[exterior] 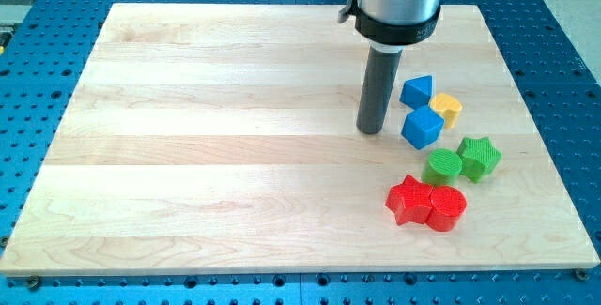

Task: Push the cube to the top of the green star

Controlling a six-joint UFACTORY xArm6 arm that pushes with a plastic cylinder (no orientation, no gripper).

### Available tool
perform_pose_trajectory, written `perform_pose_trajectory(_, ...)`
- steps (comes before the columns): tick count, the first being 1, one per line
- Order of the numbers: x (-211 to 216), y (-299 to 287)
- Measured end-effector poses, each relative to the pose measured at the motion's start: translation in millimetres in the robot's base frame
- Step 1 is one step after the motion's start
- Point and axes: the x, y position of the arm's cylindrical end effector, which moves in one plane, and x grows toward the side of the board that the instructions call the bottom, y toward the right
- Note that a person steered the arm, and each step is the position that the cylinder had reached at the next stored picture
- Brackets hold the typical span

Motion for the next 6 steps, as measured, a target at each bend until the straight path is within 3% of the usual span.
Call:
perform_pose_trajectory(1, 0, 48)
perform_pose_trajectory(3, 1, 43)
perform_pose_trajectory(4, 27, 16)
perform_pose_trajectory(6, 25, 54)
